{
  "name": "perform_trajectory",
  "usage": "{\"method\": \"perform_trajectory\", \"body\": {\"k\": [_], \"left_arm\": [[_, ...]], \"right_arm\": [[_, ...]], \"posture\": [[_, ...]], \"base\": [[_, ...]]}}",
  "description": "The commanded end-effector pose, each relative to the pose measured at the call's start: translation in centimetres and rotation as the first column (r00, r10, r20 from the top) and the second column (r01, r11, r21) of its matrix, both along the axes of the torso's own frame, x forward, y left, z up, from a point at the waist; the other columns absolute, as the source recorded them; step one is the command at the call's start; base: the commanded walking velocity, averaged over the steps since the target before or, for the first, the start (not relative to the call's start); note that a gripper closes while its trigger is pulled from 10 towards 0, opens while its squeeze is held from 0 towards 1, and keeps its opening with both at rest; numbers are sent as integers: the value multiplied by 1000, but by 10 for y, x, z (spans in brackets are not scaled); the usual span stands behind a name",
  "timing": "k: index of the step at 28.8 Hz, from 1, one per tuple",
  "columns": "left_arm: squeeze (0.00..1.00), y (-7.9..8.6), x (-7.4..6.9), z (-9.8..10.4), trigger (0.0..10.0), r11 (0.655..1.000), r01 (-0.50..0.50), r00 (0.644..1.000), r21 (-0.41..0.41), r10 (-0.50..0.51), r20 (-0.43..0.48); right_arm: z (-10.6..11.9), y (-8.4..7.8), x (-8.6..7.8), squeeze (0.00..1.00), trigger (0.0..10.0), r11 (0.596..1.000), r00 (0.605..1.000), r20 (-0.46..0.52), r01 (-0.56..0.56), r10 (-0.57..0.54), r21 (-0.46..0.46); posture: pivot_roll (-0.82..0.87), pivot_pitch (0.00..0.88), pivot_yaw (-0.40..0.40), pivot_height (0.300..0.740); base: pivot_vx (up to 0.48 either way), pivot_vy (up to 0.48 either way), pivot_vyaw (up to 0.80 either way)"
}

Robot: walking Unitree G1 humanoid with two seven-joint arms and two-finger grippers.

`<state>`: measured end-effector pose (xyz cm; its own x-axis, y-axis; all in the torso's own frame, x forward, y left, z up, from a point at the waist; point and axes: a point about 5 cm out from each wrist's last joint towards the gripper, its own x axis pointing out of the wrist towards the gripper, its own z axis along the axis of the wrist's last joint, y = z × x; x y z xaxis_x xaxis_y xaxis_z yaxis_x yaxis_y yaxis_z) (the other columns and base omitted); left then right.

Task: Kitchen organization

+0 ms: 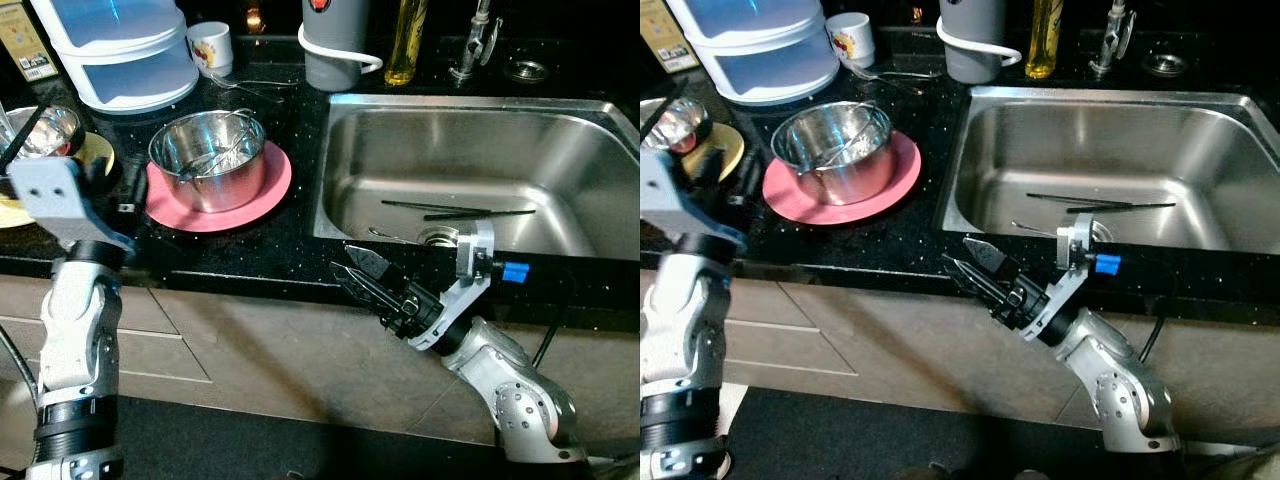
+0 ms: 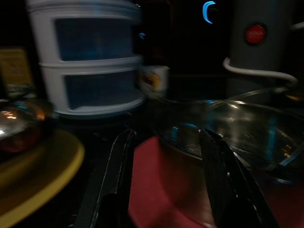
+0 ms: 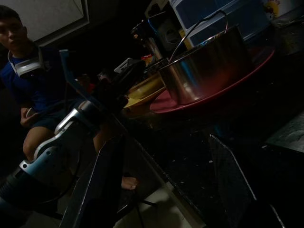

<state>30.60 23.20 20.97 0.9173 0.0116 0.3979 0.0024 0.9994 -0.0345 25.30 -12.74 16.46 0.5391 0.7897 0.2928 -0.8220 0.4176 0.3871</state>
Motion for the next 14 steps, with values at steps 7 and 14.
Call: {"method": "perform_trajectory", "body": {"k": [7, 14], "left_arm": [[0, -22, 5, 10, 10000, 985, 172, 984, -10, -172, 52], [0, -31, 4, 12, 10000, 974, 225, 973, 7, -225, 59]], "right_arm": [[-2, 1, -3, 0, 10000, 1000, 1000, -16, -5, 5, 1], [-2, 1, -3, 0, 10000, 1000, 1000, -17, -6, 6, 2]], "posture": [[-67, 92, -3, 740], [-63, 92, -3, 740]], "base": [[0, 0, 0], [0, 0, 0]]}}
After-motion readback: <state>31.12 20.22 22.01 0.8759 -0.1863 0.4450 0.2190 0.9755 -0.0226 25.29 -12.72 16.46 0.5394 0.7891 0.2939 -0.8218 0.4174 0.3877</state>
